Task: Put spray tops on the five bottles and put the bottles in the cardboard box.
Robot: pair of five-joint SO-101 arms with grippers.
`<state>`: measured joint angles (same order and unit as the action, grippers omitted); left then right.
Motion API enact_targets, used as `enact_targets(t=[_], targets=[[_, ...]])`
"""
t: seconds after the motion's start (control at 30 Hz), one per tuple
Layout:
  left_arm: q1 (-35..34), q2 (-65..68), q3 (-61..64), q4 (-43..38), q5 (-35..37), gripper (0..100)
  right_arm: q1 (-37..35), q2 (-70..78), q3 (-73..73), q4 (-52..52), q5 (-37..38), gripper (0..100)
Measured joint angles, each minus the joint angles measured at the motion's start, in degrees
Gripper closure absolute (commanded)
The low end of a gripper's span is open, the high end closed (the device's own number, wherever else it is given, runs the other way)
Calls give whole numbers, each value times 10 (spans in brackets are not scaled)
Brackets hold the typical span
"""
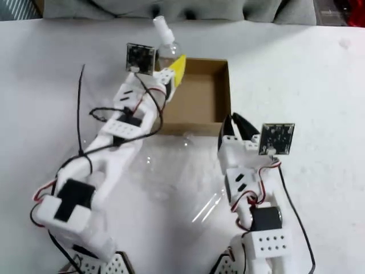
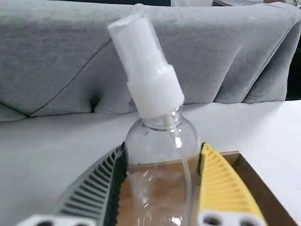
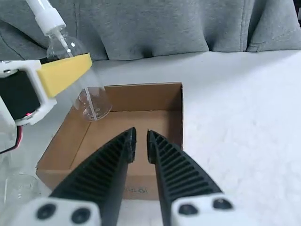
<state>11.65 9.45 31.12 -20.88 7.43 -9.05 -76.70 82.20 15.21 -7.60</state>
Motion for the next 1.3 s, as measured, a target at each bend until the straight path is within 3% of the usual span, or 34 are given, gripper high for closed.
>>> enact_targets(t=[0.17, 0.53, 1.3], targets=[[-12, 54, -14, -30, 0, 980, 0, 59, 0, -47, 0, 983], [-29, 178, -123, -34, -4, 980, -1, 94, -25, -49, 0, 983], [-41, 207, -138, -38, -4, 980, -1, 94, -25, -49, 0, 983]])
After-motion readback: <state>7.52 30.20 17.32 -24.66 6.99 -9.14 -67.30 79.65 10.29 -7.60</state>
